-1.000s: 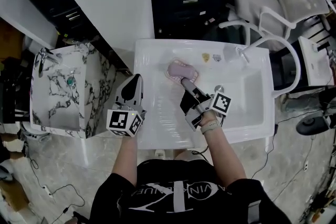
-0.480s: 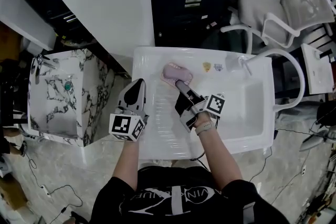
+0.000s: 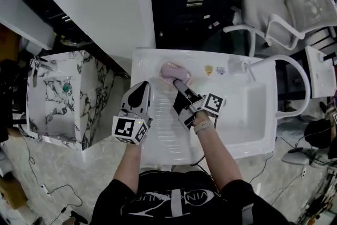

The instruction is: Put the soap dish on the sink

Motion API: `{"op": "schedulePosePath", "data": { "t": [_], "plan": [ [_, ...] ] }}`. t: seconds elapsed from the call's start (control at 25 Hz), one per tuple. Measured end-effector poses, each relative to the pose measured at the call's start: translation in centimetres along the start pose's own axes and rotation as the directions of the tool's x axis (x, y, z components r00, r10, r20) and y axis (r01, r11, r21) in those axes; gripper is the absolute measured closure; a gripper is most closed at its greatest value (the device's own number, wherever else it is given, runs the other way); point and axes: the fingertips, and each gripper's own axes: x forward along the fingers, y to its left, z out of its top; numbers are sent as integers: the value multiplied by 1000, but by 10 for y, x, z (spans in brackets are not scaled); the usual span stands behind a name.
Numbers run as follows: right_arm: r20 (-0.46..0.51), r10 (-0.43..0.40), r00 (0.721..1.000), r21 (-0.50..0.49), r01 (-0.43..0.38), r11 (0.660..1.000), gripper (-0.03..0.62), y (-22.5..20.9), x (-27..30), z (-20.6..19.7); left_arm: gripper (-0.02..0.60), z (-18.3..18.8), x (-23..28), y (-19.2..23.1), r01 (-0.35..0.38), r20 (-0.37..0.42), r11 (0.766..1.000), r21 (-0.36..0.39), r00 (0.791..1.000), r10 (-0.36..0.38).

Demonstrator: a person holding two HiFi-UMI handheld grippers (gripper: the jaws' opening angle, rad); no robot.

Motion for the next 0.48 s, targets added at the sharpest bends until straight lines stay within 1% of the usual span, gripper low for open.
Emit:
{"op": "schedulePosePath", "data": {
  "t": [0.28, 0.48],
  "plan": [
    [-26, -18, 999, 0, 18, 1000, 507, -7, 9, 4, 569, -8, 8, -6, 16, -14, 1000, -1, 1000, -16],
    [-43, -19, 999, 32, 20, 999, 507, -9, 16, 3, 569, -11, 11, -9, 21, -18, 1000, -6, 1000, -21]
  ]
}}
